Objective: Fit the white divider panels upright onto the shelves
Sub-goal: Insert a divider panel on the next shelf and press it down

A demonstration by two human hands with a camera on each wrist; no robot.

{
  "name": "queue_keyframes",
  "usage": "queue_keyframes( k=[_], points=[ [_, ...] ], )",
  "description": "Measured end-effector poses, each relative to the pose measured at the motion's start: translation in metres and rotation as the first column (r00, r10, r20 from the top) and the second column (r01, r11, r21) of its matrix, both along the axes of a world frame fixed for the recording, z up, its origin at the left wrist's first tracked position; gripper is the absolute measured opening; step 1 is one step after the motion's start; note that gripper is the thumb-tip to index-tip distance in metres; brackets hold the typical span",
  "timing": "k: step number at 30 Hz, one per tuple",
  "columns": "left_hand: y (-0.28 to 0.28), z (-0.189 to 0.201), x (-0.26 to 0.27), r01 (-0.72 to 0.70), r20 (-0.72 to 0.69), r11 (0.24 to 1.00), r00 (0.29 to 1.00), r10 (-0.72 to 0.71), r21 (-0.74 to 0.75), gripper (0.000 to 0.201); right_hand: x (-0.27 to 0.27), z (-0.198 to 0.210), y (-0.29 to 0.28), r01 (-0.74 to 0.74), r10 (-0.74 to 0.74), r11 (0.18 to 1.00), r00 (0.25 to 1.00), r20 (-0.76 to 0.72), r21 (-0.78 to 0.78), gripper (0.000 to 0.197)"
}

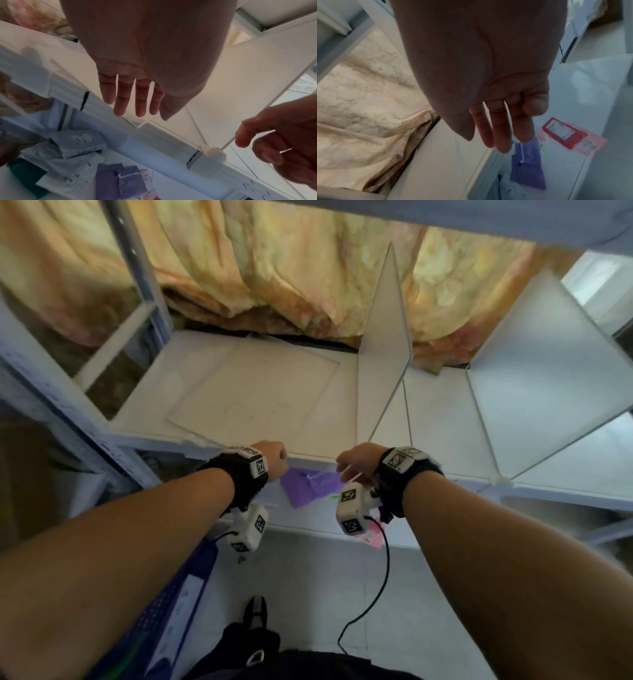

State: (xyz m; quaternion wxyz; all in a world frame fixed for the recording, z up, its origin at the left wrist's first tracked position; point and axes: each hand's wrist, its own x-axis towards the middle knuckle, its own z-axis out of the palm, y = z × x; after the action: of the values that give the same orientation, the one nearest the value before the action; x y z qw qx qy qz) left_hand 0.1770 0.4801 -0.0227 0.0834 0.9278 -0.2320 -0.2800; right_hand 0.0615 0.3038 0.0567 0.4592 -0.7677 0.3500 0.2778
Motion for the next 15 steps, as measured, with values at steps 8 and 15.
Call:
queue_keyframes(
  k=[8,15],
  points=[
    [0.023,0.010,0.035,-0.066,-0.027,0.996,0.998,0.065,-0.053,0.018,0.042,-0.003,0.035,0.154,-0.159,0.985,0.986,0.059,0.072,0.014],
    [0.081,0.002,0.102,0.036,0.043,0.999,0.998,-0.036,-0.004,0.036,0.092,-0.033,0.088,0.297,-0.296,0.955,0.954,-0.049,0.025,0.028]
  ],
)
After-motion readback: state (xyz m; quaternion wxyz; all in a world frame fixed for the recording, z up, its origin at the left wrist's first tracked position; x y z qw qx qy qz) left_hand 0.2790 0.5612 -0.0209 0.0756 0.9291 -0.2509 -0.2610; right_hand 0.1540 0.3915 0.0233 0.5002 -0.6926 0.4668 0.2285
